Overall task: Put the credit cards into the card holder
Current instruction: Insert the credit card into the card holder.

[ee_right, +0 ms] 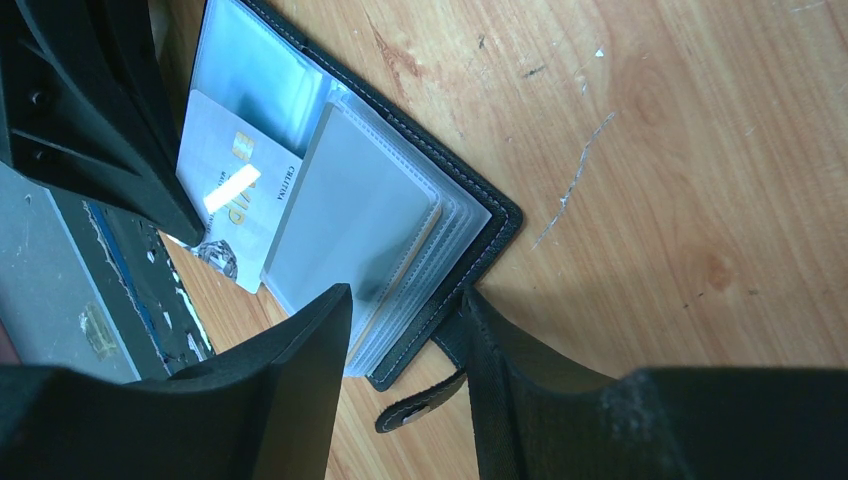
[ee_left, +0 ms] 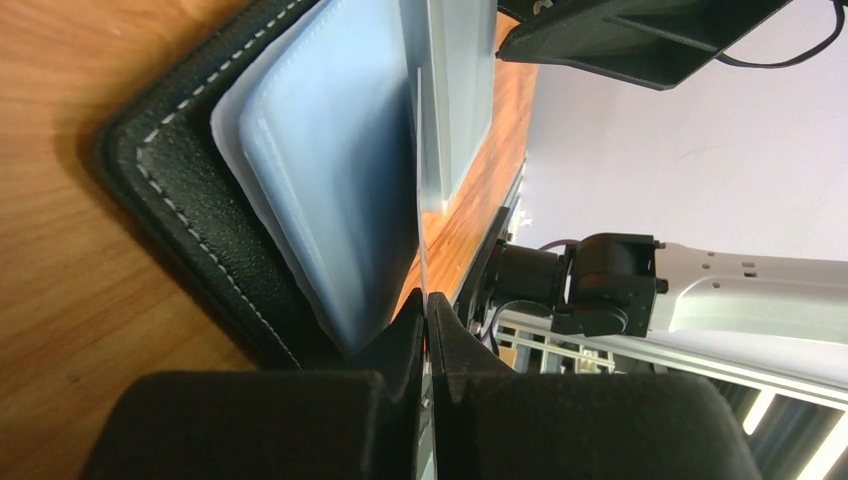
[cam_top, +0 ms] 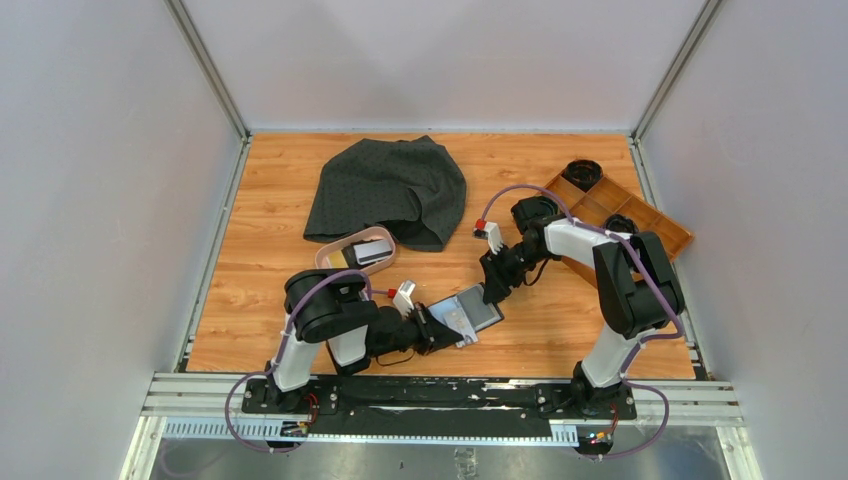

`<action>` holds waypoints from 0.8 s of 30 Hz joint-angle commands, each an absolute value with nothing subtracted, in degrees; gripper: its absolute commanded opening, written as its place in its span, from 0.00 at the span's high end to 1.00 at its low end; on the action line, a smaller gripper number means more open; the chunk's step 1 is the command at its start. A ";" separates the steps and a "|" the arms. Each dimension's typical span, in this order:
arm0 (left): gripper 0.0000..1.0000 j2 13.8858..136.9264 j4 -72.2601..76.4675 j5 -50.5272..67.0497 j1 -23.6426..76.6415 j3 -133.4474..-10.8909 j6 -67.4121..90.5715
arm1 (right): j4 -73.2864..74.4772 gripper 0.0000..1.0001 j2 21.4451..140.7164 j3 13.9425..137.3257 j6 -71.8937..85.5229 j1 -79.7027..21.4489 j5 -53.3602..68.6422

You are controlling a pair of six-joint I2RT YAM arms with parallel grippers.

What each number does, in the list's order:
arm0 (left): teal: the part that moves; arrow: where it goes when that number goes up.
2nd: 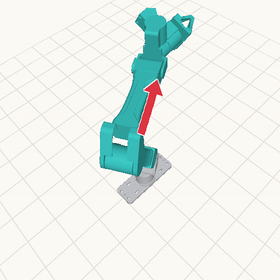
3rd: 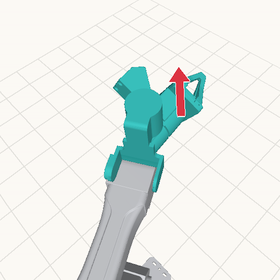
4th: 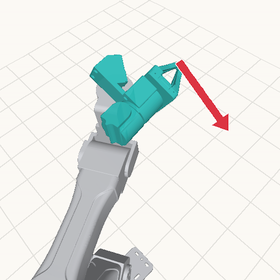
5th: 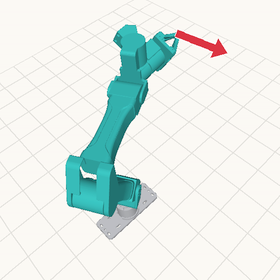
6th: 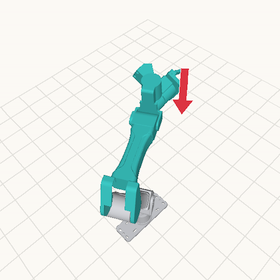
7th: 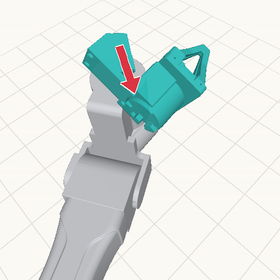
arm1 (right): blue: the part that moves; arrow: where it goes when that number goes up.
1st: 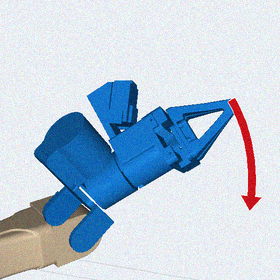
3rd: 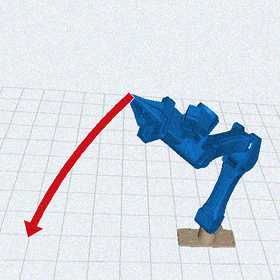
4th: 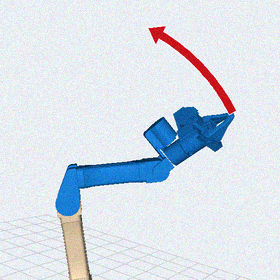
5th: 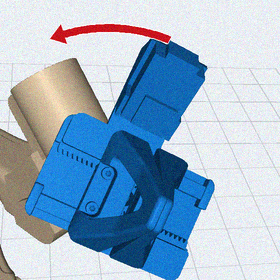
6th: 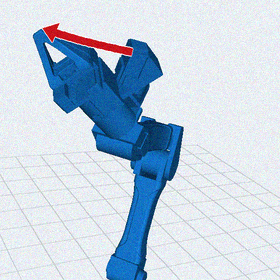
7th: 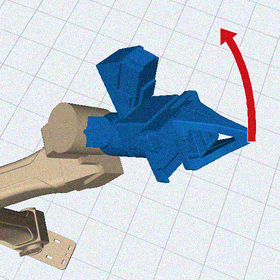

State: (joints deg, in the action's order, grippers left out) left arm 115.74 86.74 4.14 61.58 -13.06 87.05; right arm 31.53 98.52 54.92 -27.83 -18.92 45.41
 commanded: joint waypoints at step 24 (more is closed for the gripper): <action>1.00 114.20 87.70 6.51 60.45 -13.76 84.37 | 33.75 0.51 100.19 55.59 -28.05 -20.30 43.67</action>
State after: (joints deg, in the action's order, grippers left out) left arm 113.08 86.74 5.61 61.12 -12.60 85.67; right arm 31.57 98.54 54.98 -27.86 -19.05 45.32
